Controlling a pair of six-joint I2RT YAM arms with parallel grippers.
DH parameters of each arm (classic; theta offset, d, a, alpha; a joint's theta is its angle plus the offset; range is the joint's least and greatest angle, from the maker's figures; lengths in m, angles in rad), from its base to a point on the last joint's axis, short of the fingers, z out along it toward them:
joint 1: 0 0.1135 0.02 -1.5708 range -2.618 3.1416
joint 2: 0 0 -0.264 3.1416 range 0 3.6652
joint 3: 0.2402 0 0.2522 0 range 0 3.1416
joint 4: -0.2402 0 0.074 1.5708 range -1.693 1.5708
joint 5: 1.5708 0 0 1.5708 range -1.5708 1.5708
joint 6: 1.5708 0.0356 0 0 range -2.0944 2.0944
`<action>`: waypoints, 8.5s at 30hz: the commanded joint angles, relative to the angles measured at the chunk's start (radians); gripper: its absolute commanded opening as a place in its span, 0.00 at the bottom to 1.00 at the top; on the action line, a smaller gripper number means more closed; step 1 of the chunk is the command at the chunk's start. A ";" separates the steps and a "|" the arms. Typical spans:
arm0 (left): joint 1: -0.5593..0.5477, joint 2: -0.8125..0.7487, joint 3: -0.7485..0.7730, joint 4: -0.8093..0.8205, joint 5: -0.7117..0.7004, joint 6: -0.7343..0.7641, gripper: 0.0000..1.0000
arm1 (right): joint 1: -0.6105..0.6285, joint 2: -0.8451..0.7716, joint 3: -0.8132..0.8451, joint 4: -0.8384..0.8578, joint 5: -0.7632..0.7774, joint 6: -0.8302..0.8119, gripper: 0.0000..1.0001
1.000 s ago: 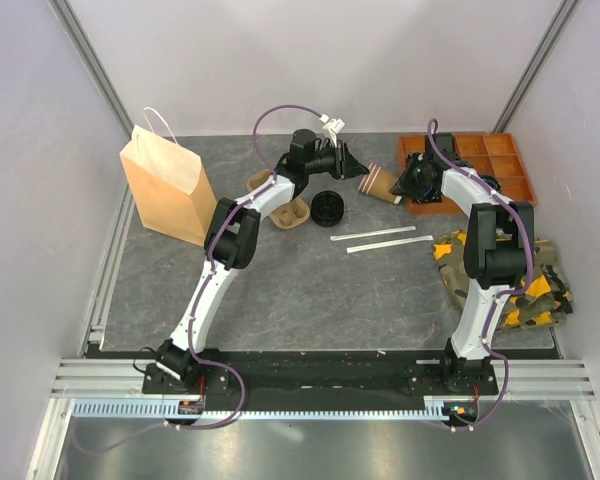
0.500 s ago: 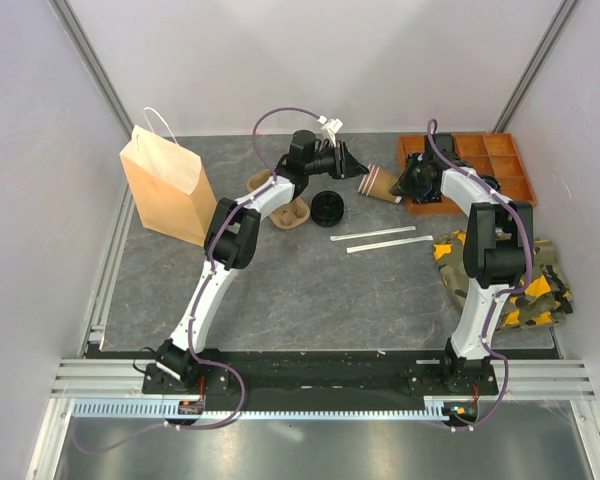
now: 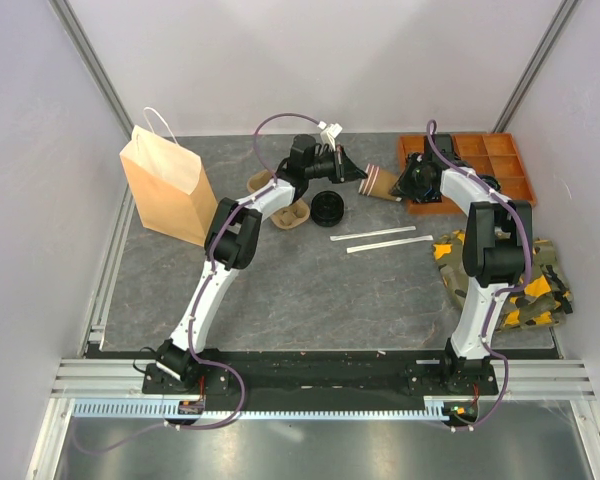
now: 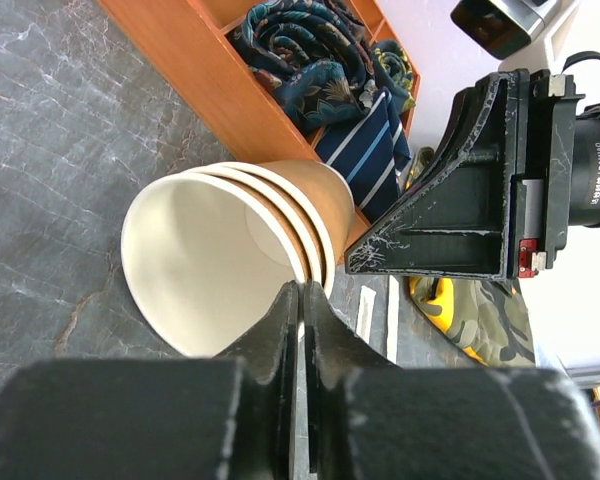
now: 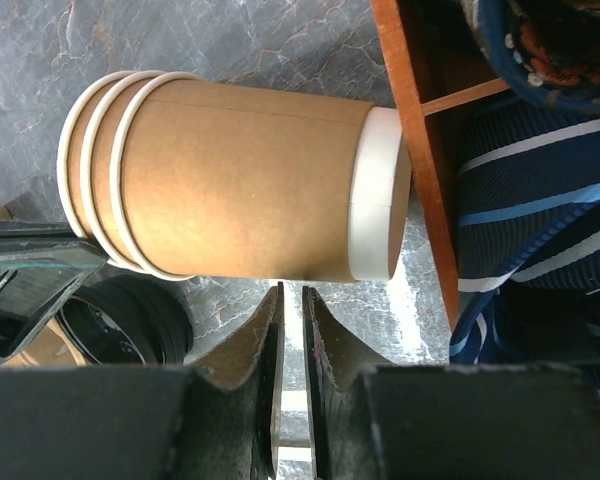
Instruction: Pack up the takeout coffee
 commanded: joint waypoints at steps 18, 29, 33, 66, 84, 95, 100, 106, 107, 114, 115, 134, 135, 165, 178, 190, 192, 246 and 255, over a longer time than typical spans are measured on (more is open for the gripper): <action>-0.123 -0.478 -0.137 -0.544 -0.210 0.611 0.02 | -0.005 -0.337 -0.137 0.045 -0.197 -0.019 0.43; -0.249 -0.523 -0.202 -0.713 -0.539 0.826 0.02 | -0.021 -0.343 -0.253 0.068 -0.274 -0.029 0.46; -0.249 -0.517 -0.209 -0.743 -0.554 0.828 0.02 | -0.022 -0.347 -0.290 0.099 -0.317 -0.035 0.59; -0.272 -0.465 -0.122 -0.793 -0.491 0.820 0.02 | -0.022 -0.287 -0.368 0.278 -0.372 0.070 0.56; -0.286 -0.451 -0.079 -0.802 -0.468 0.828 0.02 | -0.022 -0.267 -0.390 0.301 -0.364 0.075 0.56; -0.292 -0.471 -0.039 -0.816 -0.482 0.851 0.02 | -0.021 -0.261 -0.387 0.277 -0.326 0.057 0.54; -0.295 -0.474 -0.004 -0.831 -0.520 0.881 0.02 | -0.021 -0.262 -0.390 0.270 -0.323 0.053 0.54; -0.294 -0.492 -0.001 -0.854 -0.566 0.921 0.02 | -0.021 -0.267 -0.376 0.270 -0.326 0.053 0.54; -0.294 -0.497 -0.002 -0.854 -0.571 0.927 0.02 | -0.021 -0.271 -0.372 0.270 -0.326 0.052 0.54; -0.290 -0.544 0.014 -0.871 -0.615 0.984 0.02 | -0.022 -0.271 -0.355 0.264 -0.326 0.049 0.55; -0.287 -0.552 0.018 -0.877 -0.622 1.001 0.02 | -0.021 -0.271 -0.355 0.264 -0.326 0.049 0.54; -0.274 -0.984 -0.433 -0.974 -0.496 1.194 0.02 | -0.024 -0.313 -0.295 0.267 -0.383 0.067 0.61; -0.289 -1.023 -0.549 -0.972 -0.502 1.237 0.02 | -0.025 -0.326 -0.283 0.266 -0.399 0.070 0.64; -0.672 -1.193 -1.161 -0.559 -0.806 1.299 0.05 | -0.036 -0.468 -0.237 0.045 -0.429 -0.166 0.98; -0.625 -1.181 -1.147 -0.621 -0.714 1.271 0.09 | -0.038 -0.448 -0.218 0.047 -0.439 -0.155 0.98; -0.606 -1.195 -1.131 -0.635 -0.703 1.251 0.32 | -0.038 -0.448 -0.210 0.046 -0.452 -0.152 0.98; -0.579 -1.222 -1.058 -0.697 -0.671 1.207 0.43 | -0.038 -0.451 -0.210 0.046 -0.452 -0.157 0.98; -0.028 -0.294 -0.004 -1.017 -0.553 1.007 0.45 | -0.038 -0.425 -0.191 0.017 -0.370 -0.206 0.98; -0.027 -0.308 -0.001 -1.006 -0.539 0.987 0.17 | -0.036 -0.416 -0.184 0.017 -0.370 -0.200 0.98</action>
